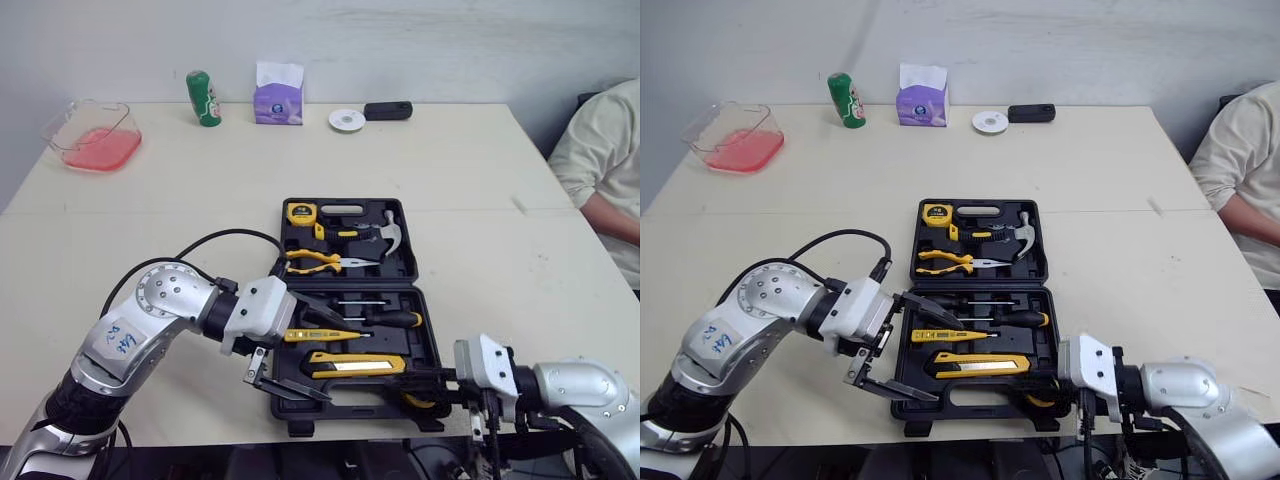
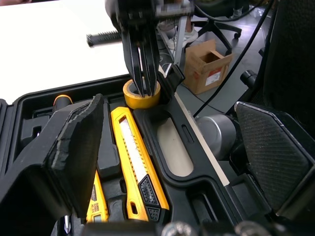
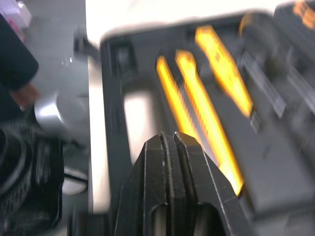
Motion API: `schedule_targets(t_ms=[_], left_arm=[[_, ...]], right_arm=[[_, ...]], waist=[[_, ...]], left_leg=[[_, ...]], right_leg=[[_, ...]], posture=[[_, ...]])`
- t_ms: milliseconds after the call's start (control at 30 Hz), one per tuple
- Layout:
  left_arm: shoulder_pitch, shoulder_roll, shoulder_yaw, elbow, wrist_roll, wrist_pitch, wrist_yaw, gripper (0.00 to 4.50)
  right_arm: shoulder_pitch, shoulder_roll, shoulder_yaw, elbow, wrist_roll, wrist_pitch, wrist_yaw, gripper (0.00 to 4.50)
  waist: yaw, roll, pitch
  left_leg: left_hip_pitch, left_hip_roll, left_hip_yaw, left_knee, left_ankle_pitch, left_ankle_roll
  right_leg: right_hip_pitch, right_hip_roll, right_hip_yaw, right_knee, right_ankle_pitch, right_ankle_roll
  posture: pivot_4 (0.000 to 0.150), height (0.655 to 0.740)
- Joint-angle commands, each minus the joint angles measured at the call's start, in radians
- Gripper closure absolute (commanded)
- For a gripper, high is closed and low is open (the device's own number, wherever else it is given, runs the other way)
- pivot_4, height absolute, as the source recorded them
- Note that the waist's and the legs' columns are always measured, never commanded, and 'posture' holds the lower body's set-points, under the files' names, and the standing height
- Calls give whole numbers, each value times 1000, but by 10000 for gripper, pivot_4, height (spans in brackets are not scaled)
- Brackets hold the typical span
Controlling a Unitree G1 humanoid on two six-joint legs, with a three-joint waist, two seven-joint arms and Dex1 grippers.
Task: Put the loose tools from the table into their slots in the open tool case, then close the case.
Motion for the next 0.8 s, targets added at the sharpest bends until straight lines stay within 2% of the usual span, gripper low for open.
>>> schedule_targets(t_ms=[33, 233, 467, 667, 800], left_arm=[[7, 9, 16, -3, 0, -16, -6, 0], [-6, 5, 10, 0, 1, -12, -5, 0], [-22, 24, 20, 15, 2, -15, -26, 0], [-34, 24, 19, 31, 5, -18, -31, 0], [-34, 29, 17, 46, 11, -21, -35, 0]], right_arm=[[31, 11, -13, 5, 1, -51, 7, 43951], [47, 35, 20, 77, -28, -89, 3, 43951], [132, 37, 37, 267, -109, -244, 18, 43951], [138, 60, 21, 295, -62, -237, -20, 43951], [130, 73, 17, 166, 3, -181, -53, 43951]], waist=[[-3, 0, 0], [-1, 0, 0], [3, -1, -1], [19, -5, -3], [23, -7, -5]], left_leg=[[1, 0, 0, 0, 0, 0], [1, 0, 0, 0, 0, -1], [3, -1, -1, 0, 0, 0], [17, 2, -4, -2, -5, 4], [20, 3, -4, -2, -9, 8]], right_leg=[[0, 0, 0, 0, 0, 0], [0, 1, 1, 2, 0, -1], [4, 1, -1, 0, 0, -1], [23, -1, -6, -11, -2, -3], [29, -3, -7, -14, -2, -5]], posture=[[1500, 7244], [1500, 7244], [1500, 7244], [1500, 7244], [1500, 7244]])
